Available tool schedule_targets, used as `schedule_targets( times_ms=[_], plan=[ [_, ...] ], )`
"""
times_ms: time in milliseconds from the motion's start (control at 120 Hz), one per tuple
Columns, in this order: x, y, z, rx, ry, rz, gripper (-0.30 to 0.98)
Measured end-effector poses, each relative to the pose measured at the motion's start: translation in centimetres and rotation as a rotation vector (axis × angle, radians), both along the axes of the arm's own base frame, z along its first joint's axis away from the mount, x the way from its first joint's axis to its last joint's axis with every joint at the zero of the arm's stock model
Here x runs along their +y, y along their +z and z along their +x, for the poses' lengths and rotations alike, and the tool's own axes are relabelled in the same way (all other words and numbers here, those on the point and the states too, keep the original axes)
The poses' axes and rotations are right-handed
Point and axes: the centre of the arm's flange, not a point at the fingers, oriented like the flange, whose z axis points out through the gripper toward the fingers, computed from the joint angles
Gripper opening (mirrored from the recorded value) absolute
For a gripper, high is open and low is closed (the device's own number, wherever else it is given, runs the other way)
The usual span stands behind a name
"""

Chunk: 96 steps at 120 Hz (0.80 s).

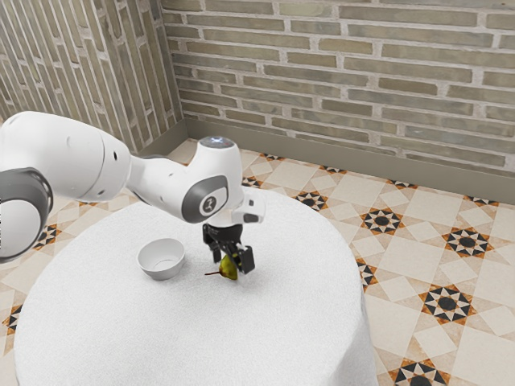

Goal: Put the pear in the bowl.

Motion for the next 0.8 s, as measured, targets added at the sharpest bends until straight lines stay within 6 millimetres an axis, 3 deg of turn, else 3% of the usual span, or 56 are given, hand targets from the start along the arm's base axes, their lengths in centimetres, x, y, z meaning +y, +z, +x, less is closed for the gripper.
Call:
schedule_targets(
  times_ms=[217,508,800],
  plan=[
    [0.13,-0.24,0.31,-0.009,-0.006,0.0,0.67],
    [0.07,-0.32,0.4,-0.012,-0.01,-0.001,0.45],
    [-0.34,0.34,0.57,-0.03,-0.015,0.009,0.32]
  ],
)
